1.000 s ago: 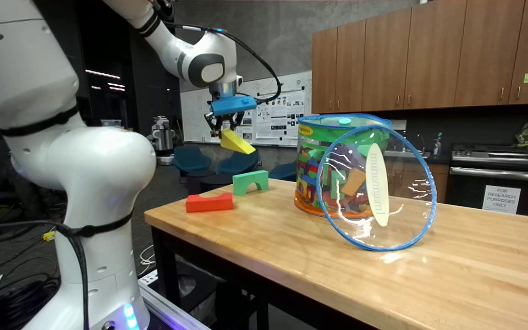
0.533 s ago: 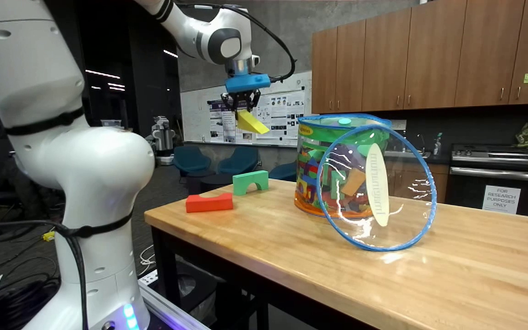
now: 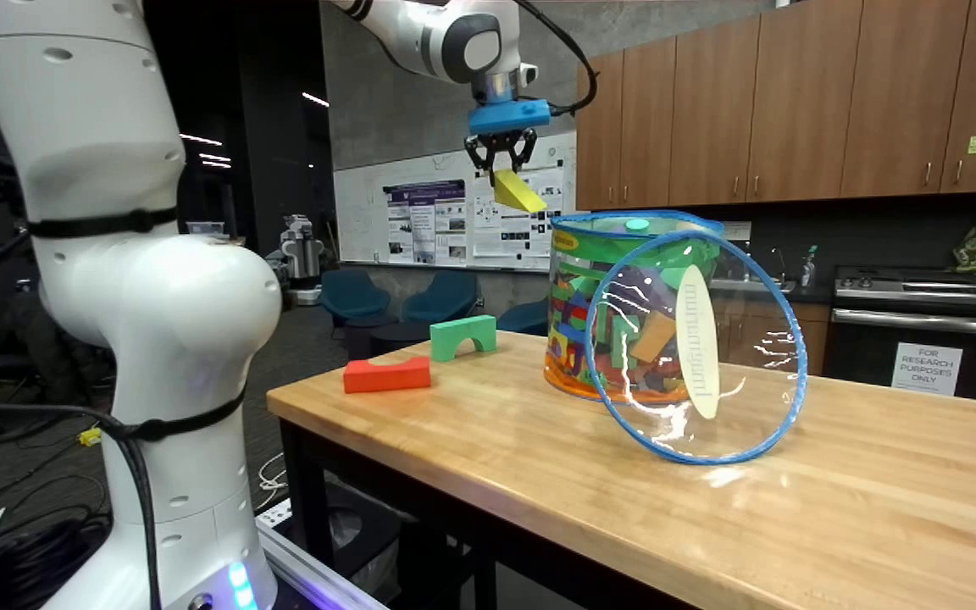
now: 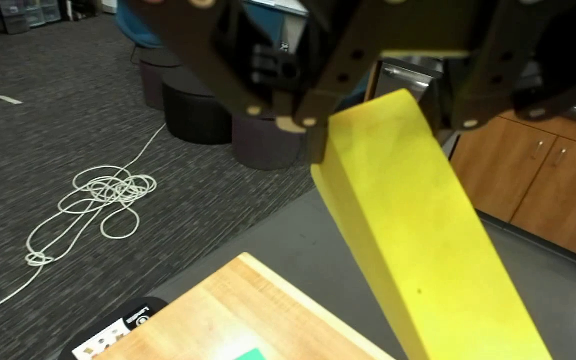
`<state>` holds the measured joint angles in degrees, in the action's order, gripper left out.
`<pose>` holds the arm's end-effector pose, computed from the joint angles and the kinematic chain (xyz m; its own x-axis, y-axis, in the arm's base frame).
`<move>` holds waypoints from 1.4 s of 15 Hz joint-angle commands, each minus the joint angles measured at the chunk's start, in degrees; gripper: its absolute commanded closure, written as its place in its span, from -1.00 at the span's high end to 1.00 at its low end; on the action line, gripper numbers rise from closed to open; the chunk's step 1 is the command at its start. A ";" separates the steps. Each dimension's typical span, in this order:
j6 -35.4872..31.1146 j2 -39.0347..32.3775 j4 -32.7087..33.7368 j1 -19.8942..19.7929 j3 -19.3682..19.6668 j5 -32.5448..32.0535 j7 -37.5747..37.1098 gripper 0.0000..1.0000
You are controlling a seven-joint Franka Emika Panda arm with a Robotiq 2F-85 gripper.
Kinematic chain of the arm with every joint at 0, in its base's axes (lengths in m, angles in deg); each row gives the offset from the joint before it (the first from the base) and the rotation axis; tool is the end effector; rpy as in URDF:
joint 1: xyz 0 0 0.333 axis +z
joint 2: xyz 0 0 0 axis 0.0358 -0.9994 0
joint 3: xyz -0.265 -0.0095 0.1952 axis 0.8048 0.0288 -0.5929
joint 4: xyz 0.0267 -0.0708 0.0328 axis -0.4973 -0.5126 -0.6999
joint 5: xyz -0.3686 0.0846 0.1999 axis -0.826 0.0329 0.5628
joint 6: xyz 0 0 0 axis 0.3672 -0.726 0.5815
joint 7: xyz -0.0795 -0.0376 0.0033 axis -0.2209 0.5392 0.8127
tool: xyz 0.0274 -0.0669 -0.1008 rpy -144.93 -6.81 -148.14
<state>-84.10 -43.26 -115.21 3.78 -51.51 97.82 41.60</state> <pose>0.5905 -0.0270 0.6177 0.6196 0.5137 0.5934 0.5560 -0.8209 0.1301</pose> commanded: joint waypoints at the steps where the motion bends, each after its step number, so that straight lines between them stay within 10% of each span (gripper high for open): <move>1: 3.19 -7.07 9.82 -3.73 0.66 0.51 -3.21 -0.62; 10: 5.83 -15.13 17.22 -13.23 0.51 4.62 -5.47 -0.62; 21: 7.96 -11.90 13.95 -15.34 0.25 12.61 -6.00 -0.62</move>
<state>-76.78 -56.95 -100.19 -10.52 -50.72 109.67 36.39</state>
